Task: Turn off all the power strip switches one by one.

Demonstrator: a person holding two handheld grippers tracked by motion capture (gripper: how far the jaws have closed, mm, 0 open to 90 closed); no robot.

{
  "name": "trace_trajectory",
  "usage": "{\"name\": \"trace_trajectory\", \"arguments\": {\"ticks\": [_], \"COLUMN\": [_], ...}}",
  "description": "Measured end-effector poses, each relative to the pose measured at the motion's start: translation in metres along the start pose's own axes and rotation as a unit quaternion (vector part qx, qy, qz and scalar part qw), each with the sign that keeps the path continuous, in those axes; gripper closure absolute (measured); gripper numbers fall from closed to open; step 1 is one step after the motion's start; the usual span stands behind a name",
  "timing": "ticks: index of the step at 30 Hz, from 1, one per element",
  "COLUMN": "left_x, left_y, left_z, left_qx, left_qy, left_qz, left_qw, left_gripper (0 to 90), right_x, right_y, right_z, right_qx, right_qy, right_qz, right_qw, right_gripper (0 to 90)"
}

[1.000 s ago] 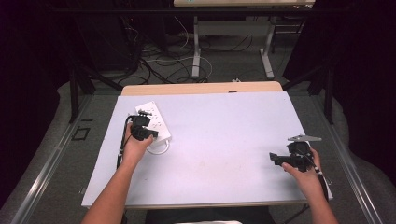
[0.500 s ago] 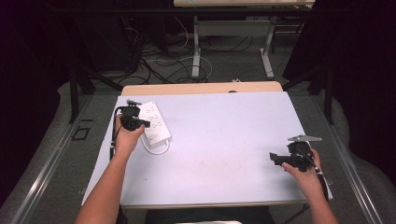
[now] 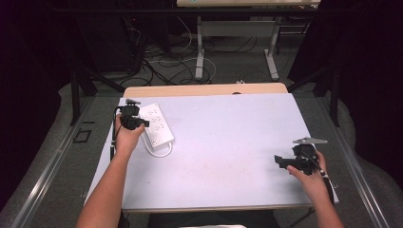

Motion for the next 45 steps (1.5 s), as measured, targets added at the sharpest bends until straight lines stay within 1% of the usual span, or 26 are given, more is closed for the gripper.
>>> {"name": "trace_trajectory", "arguments": {"ticks": [1,3,4,5,9,10,12,13,14,15,19,20,21,24,25,27,28,30,34,37,40,41,42,43,44,45], "left_x": [0.0,0.0,0.0,0.0,0.0,0.0,0.0,0.0,0.0,0.0,0.0,0.0,0.0,0.0,0.0,0.0,0.0,-0.001,0.0,0.0,-0.001,-0.001,-0.001,-0.001,-0.001,-0.001], "left_y": [-0.001,-0.004,-0.004,-0.006,-0.008,-0.008,-0.009,-0.01,-0.01,-0.011,-0.012,-0.012,-0.012,-0.011,-0.011,-0.011,-0.012,-0.013,-0.013,-0.013,-0.014,-0.015,-0.015,-0.015,-0.015,-0.015], "left_z": [0.002,0.005,0.008,0.009,0.013,0.014,0.016,0.016,0.018,0.019,0.022,0.022,0.023,0.025,0.027,0.027,0.029,0.029,0.03,0.032,0.033,0.034,0.033,0.033,0.034,0.034], "left_qx": [0.0,0.002,0.005,0.005,0.011,0.011,0.013,0.011,0.014,0.015,0.016,0.016,0.013,0.015,0.016,0.014,0.02,0.016,0.017,0.02,0.021,0.023,0.019,0.019,0.021,0.021], "left_qy": [0.002,-0.012,-0.006,-0.012,-0.011,-0.016,-0.012,-0.021,-0.014,-0.016,-0.016,-0.016,-0.023,-0.02,-0.016,-0.024,-0.025,-0.027,-0.027,-0.02,-0.023,-0.026,-0.028,-0.03,-0.023,-0.023], "left_qz": [-0.003,-0.005,-0.009,-0.009,-0.013,-0.016,-0.019,-0.016,-0.022,-0.019,-0.024,-0.024,-0.021,-0.022,-0.026,-0.023,-0.022,-0.023,-0.023,-0.029,-0.029,-0.025,-0.03,-0.029,-0.03,-0.03], "left_qw": [1.0,0.9999,0.9999,0.9999,0.9998,0.9997,0.9997,0.9996,0.9996,0.9996,0.9995,0.9995,0.9994,0.9995,0.9994,0.9993,0.9993,0.9992,0.9992,0.9992,0.9991,0.9991,0.999,0.9989,0.9991,0.9991], "left_gripper": [90.0,90.0,90.0,90.0,90.0,90.0,90.0,90.0,90.0,90.0,90.0,90.0,90.0,90.0,90.0,90.0,90.0,90.0,90.0,90.0,90.0,90.0,90.0,90.0,90.0,90.0], "right_x": [0.0,0.0,0.0,0.0,0.0,0.0,0.0,0.0,0.0,0.0,0.0,0.0,0.0,0.0,0.0,0.0,0.0,0.0,0.0,0.0,0.001,0.001,0.001,0.001,0.001,0.001], "right_y": [0.0,0.0,0.0,0.0,0.0,0.0,0.0,0.0,0.0,0.0,-0.002,-0.002,-0.002,-0.003,-0.003,-0.003,-0.004,-0.004,-0.004,-0.005,-0.005,-0.004,-0.004,-0.004,-0.004,-0.004], "right_z": [0.0,0.0,0.0,0.0,0.0,0.0,0.0,0.0,0.0,0.0,0.001,0.001,0.001,0.002,0.002,0.003,0.003,0.003,0.003,0.004,0.004,0.003,0.003,0.003,0.003,0.003], "right_qx": [0.0,-0.001,-0.001,0.0,0.0,-0.001,0.0,0.0,0.001,0.002,0.005,0.005,0.004,0.0,0.001,0.001,0.001,0.0,0.002,0.003,0.0,-0.002,-0.001,-0.002,-0.003,-0.003], "right_qy": [0.0,0.0,0.001,0.001,-0.001,-0.001,-0.001,-0.001,0.001,0.002,0.001,0.001,0.001,0.002,0.002,0.003,0.002,0.003,0.003,0.003,0.005,0.006,0.006,0.007,0.007,0.007], "right_qz": [0.0,0.0,0.001,0.001,0.0,0.0,0.0,0.0,-0.001,-0.002,0.001,-0.003,-0.004,-0.007,-0.008,-0.007,-0.006,-0.006,-0.009,-0.012,-0.014,-0.014,-0.014,-0.012,-0.012,-0.012], "right_qw": [1.0,1.0,1.0,1.0,1.0,1.0,1.0,1.0,1.0,1.0,1.0,1.0,1.0,1.0,1.0,1.0,1.0,1.0,1.0,0.9999,0.9999,0.9999,0.9999,0.9999,0.9999,0.9999], "right_gripper": [15.3,15.3,15.3,15.3,15.3,15.3,15.2,15.2,15.0,14.9,14.6,14.6,14.6,14.4,13.7,11.6,11.1,10.6,9.9,8.8,8.2,7.6,7.1,6.9,6.8,6.8]}}
Point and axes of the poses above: each handheld gripper's, and its own axes: z roughly forward along the jaws, x roughly out of its top, y roughly to its right, the point moved 6 cm from there along z, roughly forward along the jaws, and after that the axes turned 1 degree about y, right-handed, at the moved point
